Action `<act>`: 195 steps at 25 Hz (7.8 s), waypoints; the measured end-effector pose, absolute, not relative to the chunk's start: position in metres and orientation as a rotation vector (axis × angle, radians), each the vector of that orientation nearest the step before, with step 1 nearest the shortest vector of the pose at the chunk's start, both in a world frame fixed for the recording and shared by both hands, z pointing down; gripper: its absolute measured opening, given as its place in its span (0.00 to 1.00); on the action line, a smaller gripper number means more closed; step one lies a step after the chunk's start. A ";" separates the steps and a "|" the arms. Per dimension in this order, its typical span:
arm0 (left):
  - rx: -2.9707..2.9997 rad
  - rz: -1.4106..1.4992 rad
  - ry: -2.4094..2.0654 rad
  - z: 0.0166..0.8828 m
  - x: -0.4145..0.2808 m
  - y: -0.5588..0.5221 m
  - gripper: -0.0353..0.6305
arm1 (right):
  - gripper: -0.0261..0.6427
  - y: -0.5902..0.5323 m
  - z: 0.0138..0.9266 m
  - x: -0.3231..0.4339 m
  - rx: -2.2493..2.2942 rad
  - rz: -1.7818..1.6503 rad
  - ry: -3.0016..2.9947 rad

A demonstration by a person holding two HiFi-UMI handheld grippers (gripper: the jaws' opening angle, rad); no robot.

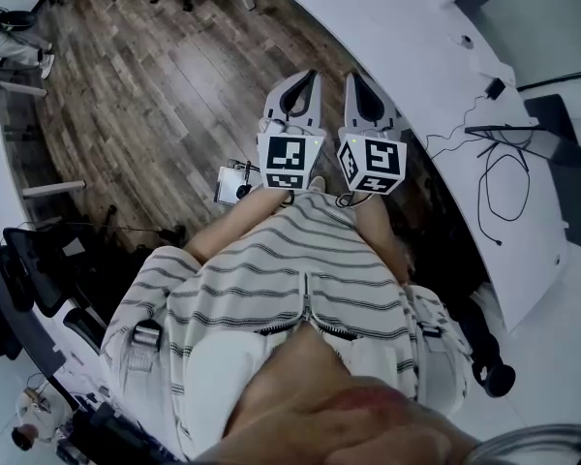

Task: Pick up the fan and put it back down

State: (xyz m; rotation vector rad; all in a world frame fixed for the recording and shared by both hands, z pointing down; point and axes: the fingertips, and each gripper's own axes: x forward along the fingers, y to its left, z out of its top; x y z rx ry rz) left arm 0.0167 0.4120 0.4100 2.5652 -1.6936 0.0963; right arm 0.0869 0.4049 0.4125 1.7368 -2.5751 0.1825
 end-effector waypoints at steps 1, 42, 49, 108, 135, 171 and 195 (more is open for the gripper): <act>2.563 0.094 -1.692 0.410 0.017 0.413 0.07 | 0.06 0.405 0.413 0.087 1.736 0.193 -2.578; 2.595 0.111 -1.656 0.427 0.013 0.227 0.07 | 0.06 0.224 0.435 0.081 1.792 0.225 -2.610; 2.593 0.108 -1.643 0.421 -0.027 0.148 0.07 | 0.06 0.150 0.422 0.045 1.779 0.235 -2.631; 2.763 0.092 -1.286 0.419 0.063 -0.171 0.06 | 0.06 -0.162 0.422 0.114 1.877 0.237 -2.526; 2.817 0.116 -1.140 0.426 0.042 -0.226 0.06 | 0.06 -0.236 0.475 0.117 1.676 0.287 -2.359; 2.828 0.173 -1.130 0.437 0.036 -0.226 0.06 | 0.36 -0.296 0.636 0.160 0.663 0.076 -2.105; 2.819 0.233 -1.159 0.447 0.032 -0.228 0.06 | 0.37 -0.324 0.675 0.149 0.471 0.300 -2.166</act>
